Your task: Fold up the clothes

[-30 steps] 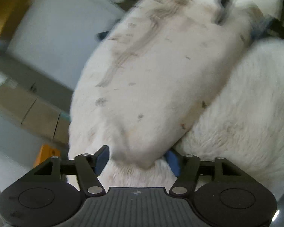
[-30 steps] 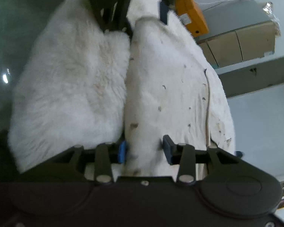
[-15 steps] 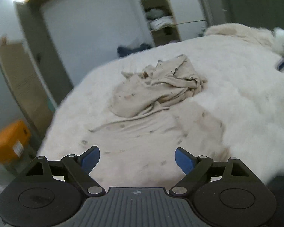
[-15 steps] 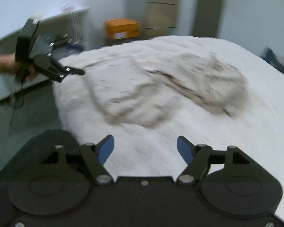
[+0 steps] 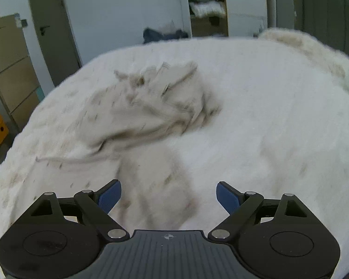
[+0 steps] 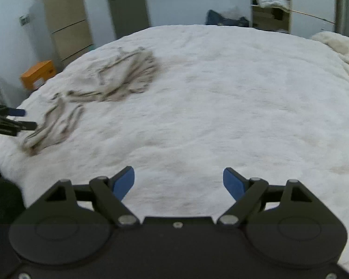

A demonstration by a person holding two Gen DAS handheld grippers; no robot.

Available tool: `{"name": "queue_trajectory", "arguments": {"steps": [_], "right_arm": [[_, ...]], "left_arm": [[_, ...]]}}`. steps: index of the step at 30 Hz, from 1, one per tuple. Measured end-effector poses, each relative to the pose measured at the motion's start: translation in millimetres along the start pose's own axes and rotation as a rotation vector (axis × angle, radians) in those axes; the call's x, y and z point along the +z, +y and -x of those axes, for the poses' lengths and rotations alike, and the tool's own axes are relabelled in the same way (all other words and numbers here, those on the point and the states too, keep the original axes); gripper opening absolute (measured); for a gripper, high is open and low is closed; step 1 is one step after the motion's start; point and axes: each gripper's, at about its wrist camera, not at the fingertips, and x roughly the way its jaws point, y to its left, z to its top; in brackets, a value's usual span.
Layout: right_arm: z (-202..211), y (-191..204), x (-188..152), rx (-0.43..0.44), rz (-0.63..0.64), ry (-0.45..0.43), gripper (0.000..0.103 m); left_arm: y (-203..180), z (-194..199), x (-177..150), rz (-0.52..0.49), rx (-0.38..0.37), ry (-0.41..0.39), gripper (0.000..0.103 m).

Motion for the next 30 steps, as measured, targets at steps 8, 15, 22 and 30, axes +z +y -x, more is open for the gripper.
{"name": "queue_trajectory", "arguments": {"steps": [8, 15, 22, 30], "right_arm": [[-14, -22, -13, 0.016, 0.009, -0.046, 0.083], [-26, -43, -29, 0.060, -0.074, -0.001, 0.083], [-29, -46, -30, 0.063, -0.086, 0.024, 0.083], [-25, -33, -32, 0.049, -0.003, 0.033, 0.083]], "left_arm": [[-90, 9, 11, 0.144, -0.085, -0.052, 0.101], [-150, -21, -24, 0.140, -0.124, 0.075, 0.101], [-172, -34, -20, 0.074, -0.021, 0.124, 0.101], [-178, -46, -7, 0.024, 0.082, 0.155, 0.101]]}}
